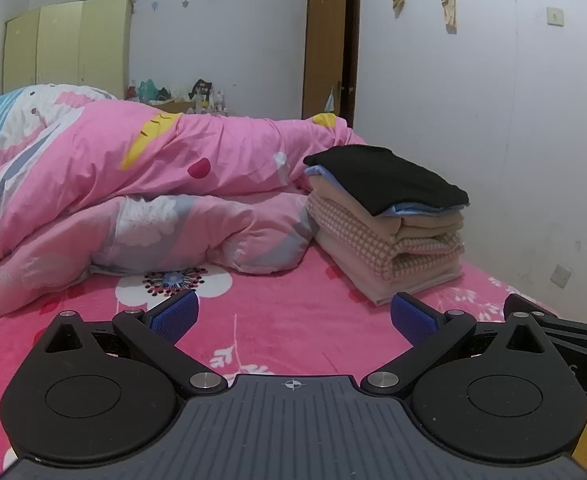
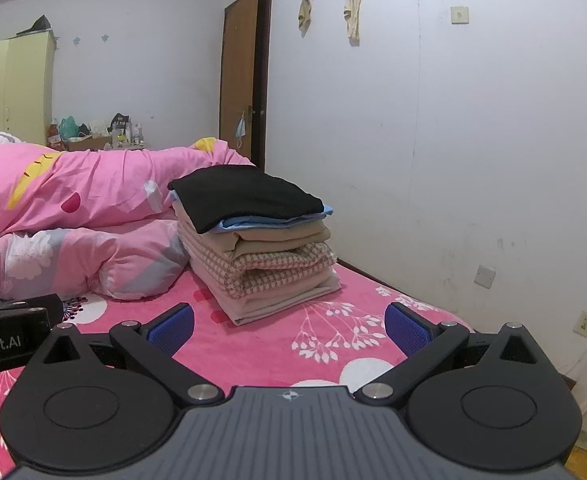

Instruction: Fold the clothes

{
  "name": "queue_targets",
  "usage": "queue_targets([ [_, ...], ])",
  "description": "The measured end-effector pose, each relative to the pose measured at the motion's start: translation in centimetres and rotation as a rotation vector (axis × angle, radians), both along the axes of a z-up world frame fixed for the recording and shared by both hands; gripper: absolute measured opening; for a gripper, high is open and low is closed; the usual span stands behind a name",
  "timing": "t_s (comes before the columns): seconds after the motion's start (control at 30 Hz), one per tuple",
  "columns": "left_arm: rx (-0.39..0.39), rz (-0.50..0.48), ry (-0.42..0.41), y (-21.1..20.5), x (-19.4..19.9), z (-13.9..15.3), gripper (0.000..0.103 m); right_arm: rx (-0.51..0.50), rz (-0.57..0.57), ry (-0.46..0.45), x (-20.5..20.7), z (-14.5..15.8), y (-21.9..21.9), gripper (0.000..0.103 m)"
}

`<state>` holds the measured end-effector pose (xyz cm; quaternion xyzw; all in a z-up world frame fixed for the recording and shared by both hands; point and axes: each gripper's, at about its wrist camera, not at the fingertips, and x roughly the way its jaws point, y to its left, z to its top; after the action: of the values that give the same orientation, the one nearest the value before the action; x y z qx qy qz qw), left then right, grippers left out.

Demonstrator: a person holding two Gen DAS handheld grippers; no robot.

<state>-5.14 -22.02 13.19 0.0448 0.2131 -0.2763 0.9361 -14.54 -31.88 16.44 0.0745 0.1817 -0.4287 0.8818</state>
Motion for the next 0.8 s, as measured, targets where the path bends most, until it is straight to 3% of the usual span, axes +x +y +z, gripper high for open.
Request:
queue_targets([
  [0.8, 0.001, 0.013, 0.013, 0.30, 0.26, 0.18, 0.103, 0.015, 0.005, -0.002, 0.02, 0.18, 0.52, 0.103],
])
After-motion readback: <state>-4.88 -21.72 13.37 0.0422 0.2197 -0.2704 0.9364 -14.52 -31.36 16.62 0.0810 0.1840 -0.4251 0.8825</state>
